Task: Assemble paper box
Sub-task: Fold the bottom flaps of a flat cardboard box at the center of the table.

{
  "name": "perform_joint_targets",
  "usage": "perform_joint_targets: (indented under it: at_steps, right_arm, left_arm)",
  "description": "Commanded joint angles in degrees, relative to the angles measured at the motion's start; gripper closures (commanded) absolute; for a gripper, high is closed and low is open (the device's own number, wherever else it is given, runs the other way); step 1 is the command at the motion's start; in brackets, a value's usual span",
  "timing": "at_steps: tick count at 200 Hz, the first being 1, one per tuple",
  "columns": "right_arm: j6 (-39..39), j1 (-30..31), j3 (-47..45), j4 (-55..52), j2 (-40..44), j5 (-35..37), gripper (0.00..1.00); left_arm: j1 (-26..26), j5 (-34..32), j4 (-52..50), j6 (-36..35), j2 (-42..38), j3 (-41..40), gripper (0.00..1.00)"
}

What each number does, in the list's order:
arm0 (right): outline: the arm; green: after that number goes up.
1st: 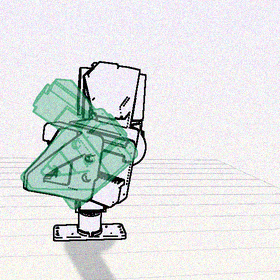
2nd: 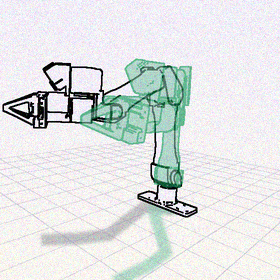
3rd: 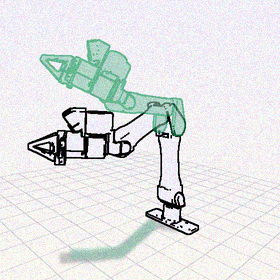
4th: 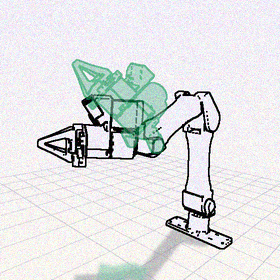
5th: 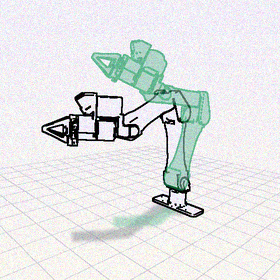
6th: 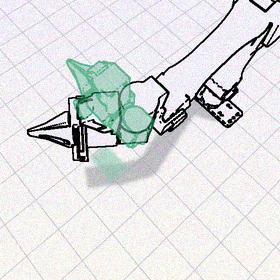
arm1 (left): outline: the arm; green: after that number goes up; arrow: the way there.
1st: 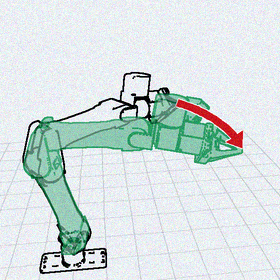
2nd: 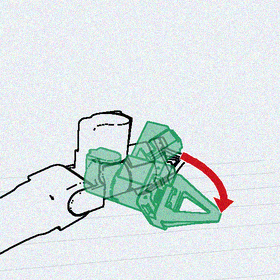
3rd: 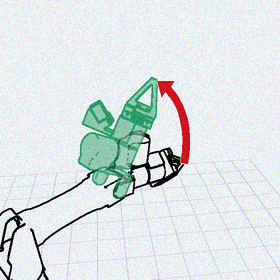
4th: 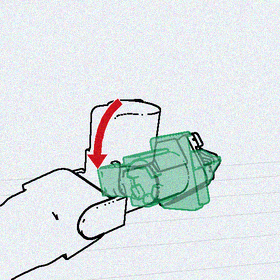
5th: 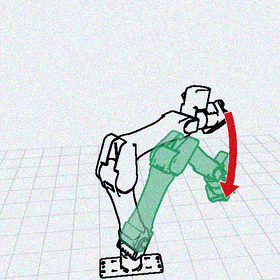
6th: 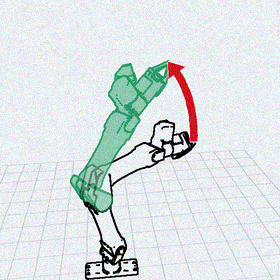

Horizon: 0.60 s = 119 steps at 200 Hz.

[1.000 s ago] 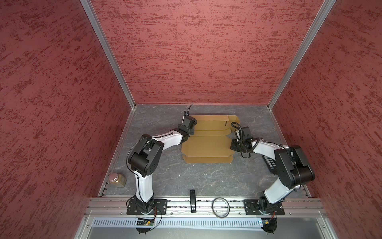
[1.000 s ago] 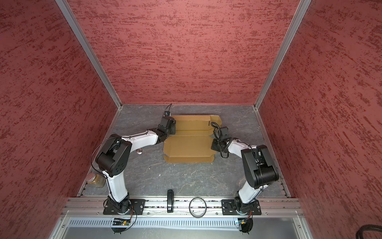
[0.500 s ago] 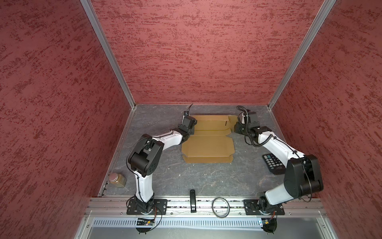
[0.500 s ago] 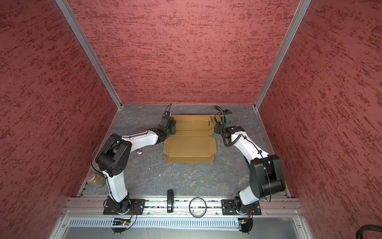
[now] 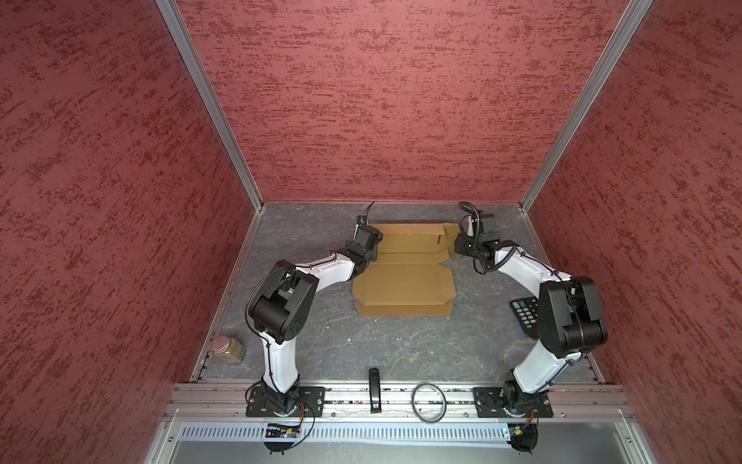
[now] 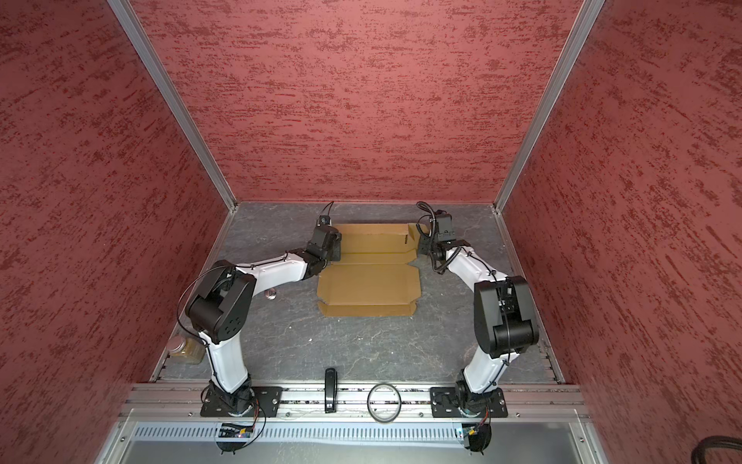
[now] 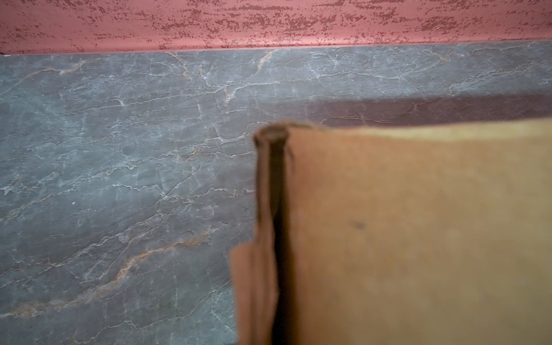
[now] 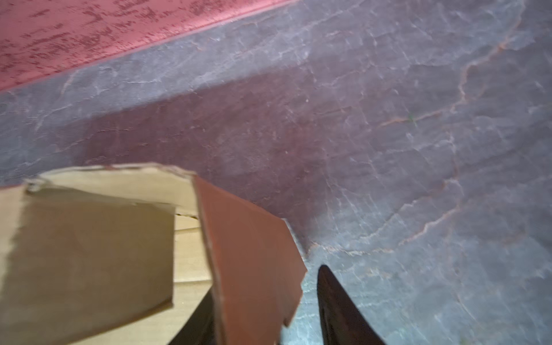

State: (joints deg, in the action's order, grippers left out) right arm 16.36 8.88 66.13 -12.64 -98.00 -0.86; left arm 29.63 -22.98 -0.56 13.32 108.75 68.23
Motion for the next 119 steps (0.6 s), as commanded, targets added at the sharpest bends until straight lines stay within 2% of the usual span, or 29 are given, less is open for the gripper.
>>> perform_joint_targets:
  at_steps: [1, 64, 119]
  right_arm:
    - [-2.33, -0.12, -0.20, 5.09, -0.78, -2.69, 0.55]
    - [-2.73, -0.14, -1.00, 7.95, -1.29, -4.25, 0.84]
    - [-2.56, -0.17, -1.72, 5.39, 2.01, -7.41, 0.92]
  left_arm:
    - [0.12, 0.02, -2.07, 0.64, -0.70, -0.81, 1.00]
    - [0.10, 0.32, -2.16, 0.92, -0.12, -0.12, 1.00]
    - [0.37, -0.22, -2.26, 1.37, -0.08, -0.11, 1.00]
